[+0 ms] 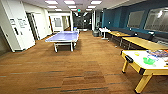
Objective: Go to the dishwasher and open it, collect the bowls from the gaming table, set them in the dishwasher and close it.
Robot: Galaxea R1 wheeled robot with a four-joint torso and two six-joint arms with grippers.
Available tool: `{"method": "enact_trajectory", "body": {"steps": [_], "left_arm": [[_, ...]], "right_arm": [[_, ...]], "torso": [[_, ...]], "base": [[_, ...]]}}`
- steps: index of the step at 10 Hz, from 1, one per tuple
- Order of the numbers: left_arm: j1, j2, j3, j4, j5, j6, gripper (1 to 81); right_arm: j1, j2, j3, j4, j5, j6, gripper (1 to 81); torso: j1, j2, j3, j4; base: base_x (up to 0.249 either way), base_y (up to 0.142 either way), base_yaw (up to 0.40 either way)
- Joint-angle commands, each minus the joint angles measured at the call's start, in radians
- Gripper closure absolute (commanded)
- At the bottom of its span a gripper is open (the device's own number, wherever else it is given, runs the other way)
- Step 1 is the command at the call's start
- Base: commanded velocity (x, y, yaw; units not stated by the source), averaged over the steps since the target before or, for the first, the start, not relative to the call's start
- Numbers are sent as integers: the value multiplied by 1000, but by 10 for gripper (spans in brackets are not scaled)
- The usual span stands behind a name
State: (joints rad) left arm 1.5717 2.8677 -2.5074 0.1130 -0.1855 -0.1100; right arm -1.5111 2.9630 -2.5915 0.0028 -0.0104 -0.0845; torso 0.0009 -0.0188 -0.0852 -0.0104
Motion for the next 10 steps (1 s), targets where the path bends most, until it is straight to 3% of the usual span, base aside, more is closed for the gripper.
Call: {"method": "enact_trajectory", "body": {"steps": [1,10], "left_arm": [[-25,-10,4,13,47,-2,10],[-25,-13,4,14,47,-2,10]], "right_arm": [[47,0,4,-7,-59,-1,10],[45,0,4,-7,-57,-1,10]], "torso": [[0,0,0,0],[-1,1,0,0]], "base": [[91,0,0],[0,0,-11]]}}
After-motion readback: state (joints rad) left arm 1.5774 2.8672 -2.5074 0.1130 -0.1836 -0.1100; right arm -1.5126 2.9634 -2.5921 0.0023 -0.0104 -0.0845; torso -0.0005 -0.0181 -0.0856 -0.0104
